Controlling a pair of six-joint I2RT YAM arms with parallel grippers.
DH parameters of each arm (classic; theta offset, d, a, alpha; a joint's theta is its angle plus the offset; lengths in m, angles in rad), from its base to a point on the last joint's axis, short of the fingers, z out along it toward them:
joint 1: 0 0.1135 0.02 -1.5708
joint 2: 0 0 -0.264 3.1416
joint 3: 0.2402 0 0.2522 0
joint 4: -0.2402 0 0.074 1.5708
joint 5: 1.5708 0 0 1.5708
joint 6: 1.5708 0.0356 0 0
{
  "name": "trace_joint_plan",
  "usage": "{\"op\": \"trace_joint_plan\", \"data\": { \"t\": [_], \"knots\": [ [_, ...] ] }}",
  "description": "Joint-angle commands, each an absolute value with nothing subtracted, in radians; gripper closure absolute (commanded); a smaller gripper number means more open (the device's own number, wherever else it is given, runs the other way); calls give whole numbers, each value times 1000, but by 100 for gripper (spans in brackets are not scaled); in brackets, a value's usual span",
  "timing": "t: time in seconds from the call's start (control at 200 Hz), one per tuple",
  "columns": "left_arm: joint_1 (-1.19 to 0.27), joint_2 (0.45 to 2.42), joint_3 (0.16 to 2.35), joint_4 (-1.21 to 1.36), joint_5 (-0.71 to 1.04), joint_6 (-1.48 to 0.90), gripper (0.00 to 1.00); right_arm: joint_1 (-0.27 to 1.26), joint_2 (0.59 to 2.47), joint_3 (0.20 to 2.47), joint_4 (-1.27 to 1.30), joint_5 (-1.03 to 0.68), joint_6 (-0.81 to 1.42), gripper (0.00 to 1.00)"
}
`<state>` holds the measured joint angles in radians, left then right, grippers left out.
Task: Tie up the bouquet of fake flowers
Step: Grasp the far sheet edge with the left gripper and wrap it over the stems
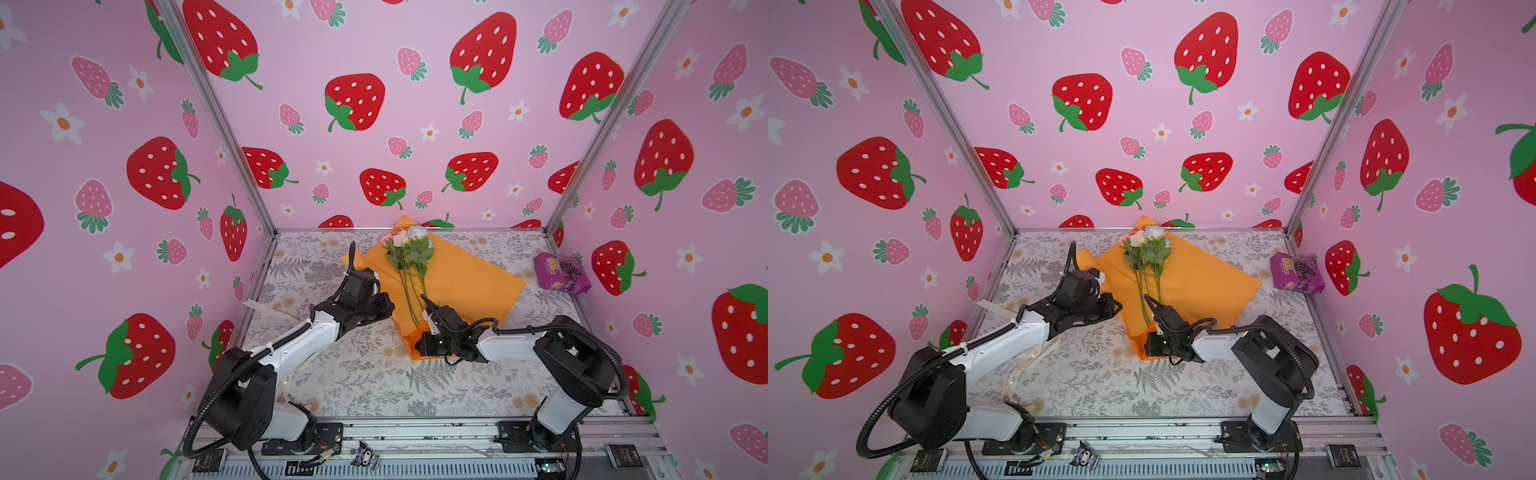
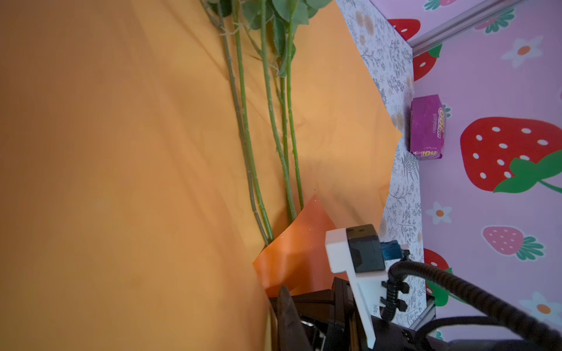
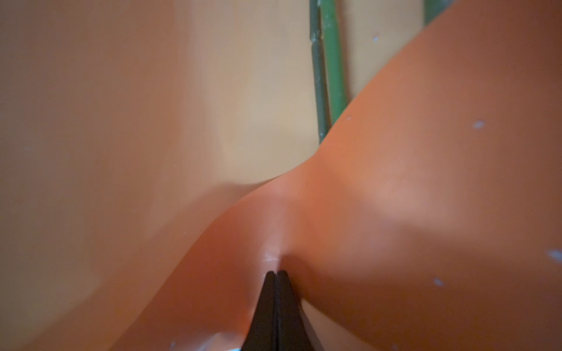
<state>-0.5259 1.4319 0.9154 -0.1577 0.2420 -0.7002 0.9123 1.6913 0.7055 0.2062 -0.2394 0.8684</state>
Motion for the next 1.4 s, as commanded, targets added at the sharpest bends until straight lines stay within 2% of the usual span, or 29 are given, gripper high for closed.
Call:
{"op": "trace_joint_plan", "data": {
  "t": [0.0, 0.445, 0.58, 0.65, 0.915, 1.031, 1.201, 1.211, 1.396],
  "knots": [
    [-562, 1470, 997, -237, 198, -632, 89, 916, 1720, 670, 136, -232, 883, 100],
    [-622, 1609, 1145, -265, 281, -571, 90, 904, 1669, 631, 279, -275, 905, 98],
    [-626, 1635, 1156, -260, 302, -560, 91, 898, 1616, 610, 333, -274, 911, 92],
    [-628, 1656, 1174, -280, 308, -544, 93, 896, 1566, 589, 339, -247, 922, 86],
    [-644, 1698, 1210, -295, 310, -531, 93, 858, 1285, 416, 362, -124, 1002, 66],
    [-644, 1709, 1220, -282, 305, -550, 93, 860, 1191, 384, 456, -195, 950, 54],
    [-644, 1731, 1246, -278, 306, -572, 93, 911, 1264, 478, 444, -251, 891, 49],
    [-644, 1732, 1248, -278, 306, -574, 93, 916, 1271, 484, 445, -251, 890, 46],
    [-644, 1742, 1251, -279, 313, -574, 93, 956, 1387, 568, 402, -136, 914, 43]
  ]
}}
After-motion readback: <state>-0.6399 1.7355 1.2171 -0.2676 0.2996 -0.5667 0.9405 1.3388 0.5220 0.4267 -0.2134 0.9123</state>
